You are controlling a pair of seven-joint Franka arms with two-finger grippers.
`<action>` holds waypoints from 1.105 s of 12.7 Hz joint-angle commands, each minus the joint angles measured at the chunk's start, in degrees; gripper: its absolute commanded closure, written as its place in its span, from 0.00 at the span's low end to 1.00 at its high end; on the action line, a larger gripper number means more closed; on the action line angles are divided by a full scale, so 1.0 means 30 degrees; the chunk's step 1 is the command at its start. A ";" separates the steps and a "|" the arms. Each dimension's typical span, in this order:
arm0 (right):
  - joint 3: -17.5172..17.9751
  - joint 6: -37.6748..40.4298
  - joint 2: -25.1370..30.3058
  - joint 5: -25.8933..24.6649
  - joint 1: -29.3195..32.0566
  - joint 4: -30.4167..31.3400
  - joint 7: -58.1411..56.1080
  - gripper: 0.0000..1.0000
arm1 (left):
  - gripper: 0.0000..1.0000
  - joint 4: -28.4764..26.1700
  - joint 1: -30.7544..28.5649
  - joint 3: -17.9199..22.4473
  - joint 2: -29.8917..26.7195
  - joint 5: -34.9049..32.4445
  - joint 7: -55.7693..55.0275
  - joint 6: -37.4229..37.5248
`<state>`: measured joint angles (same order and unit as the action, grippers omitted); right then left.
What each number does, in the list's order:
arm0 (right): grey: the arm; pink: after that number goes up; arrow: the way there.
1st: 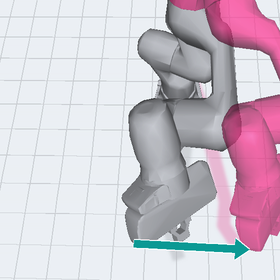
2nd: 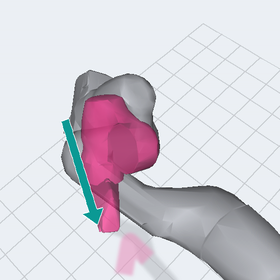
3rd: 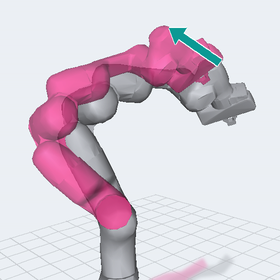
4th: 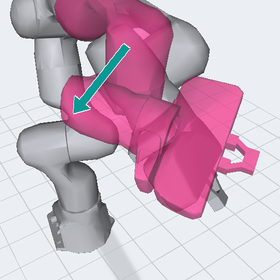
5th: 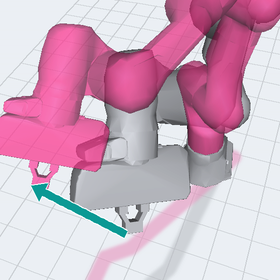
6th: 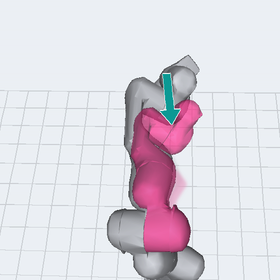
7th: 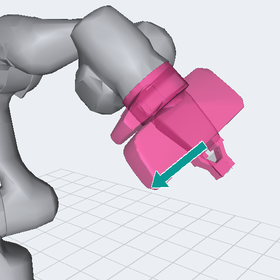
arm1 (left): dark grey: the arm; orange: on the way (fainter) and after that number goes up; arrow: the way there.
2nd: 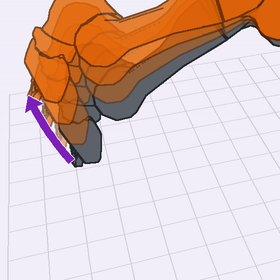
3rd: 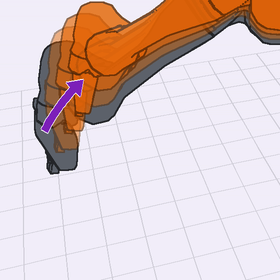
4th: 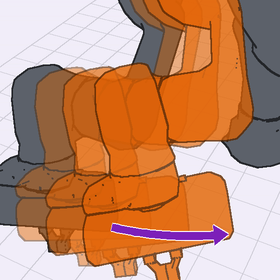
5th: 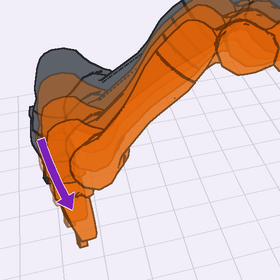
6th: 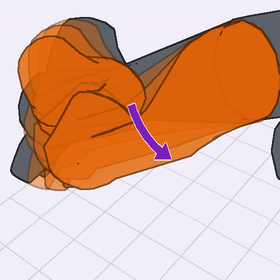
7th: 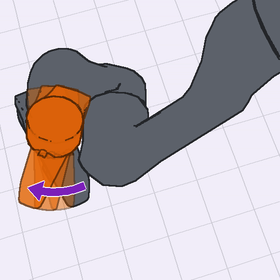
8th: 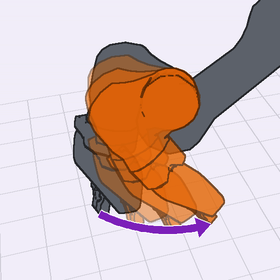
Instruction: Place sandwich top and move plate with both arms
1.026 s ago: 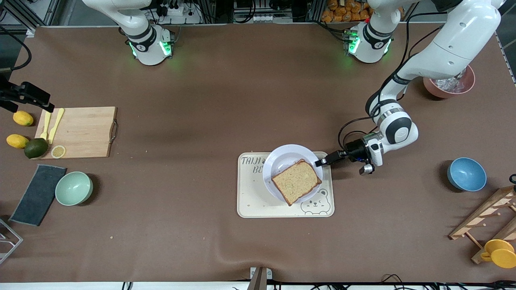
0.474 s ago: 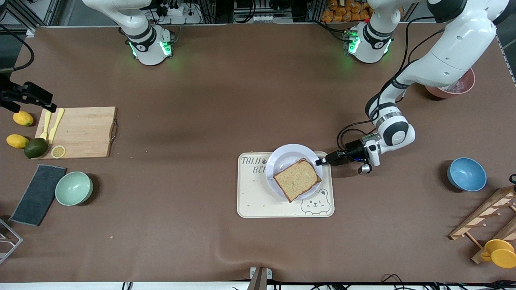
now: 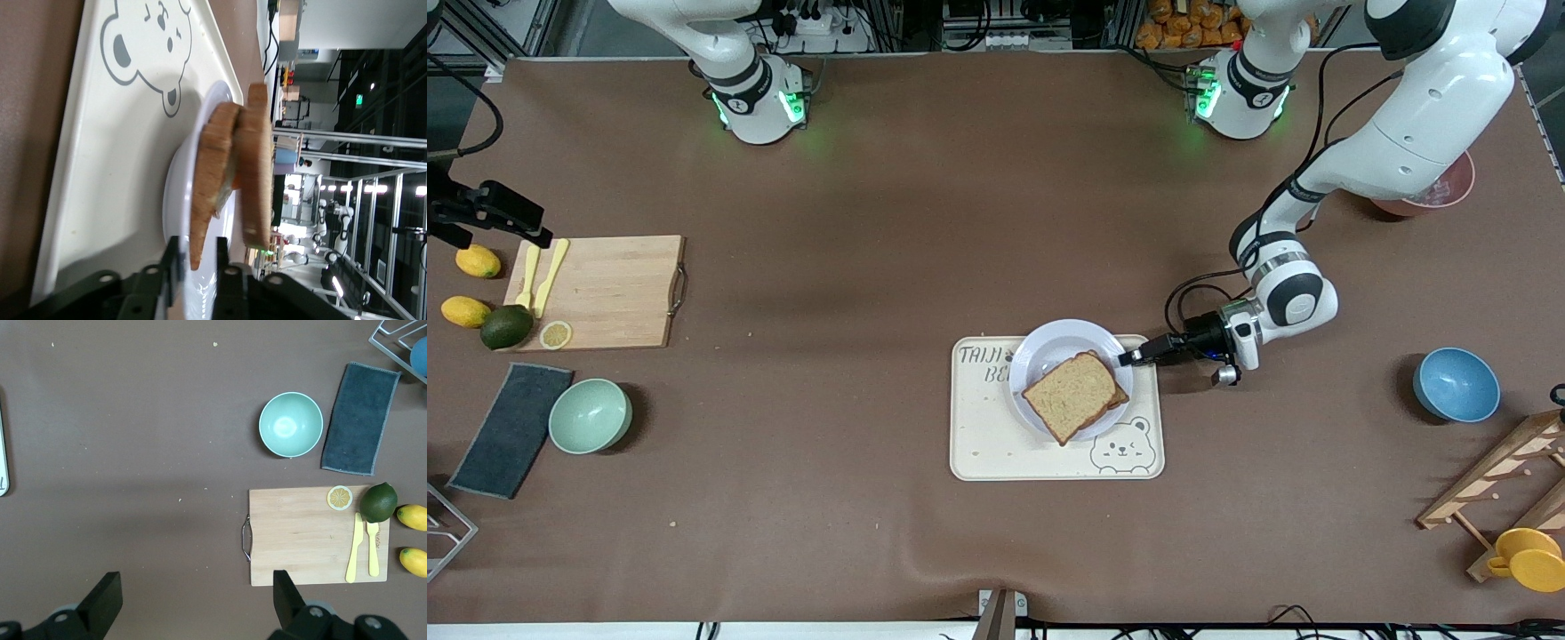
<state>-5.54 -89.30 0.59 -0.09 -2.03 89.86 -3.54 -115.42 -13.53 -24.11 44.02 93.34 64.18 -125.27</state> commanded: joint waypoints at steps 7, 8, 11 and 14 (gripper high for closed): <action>0.0000 0.0031 -0.0283 -0.0176 -0.0145 -0.0365 0.0332 0.00 | 0.59 0.1294 -0.1493 0.0448 -0.0637 -0.5090 -0.4829 0.2255; 0.0000 0.0060 -0.0283 -0.0148 -0.0145 -0.0336 0.0332 0.00 | 0.60 0.1587 -0.1845 0.0419 -0.0931 -0.6113 -0.6234 0.2902; 0.0000 0.0089 -0.0283 -0.0176 -0.0145 -0.0336 0.0332 0.00 | 0.62 0.3281 -0.2753 0.0448 -0.1782 -0.9043 -1.0132 0.5389; 0.0000 0.0060 -0.0283 -0.0177 -0.0233 -0.0335 0.0332 0.00 | 0.63 0.7027 -0.3196 0.0419 -0.1784 -1.3056 -1.4553 0.8030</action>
<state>-5.51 -89.41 0.25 -0.08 -2.19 89.86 -3.54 -100.07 -23.00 -22.82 38.66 59.55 27.67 -104.70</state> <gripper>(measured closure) 0.000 0.621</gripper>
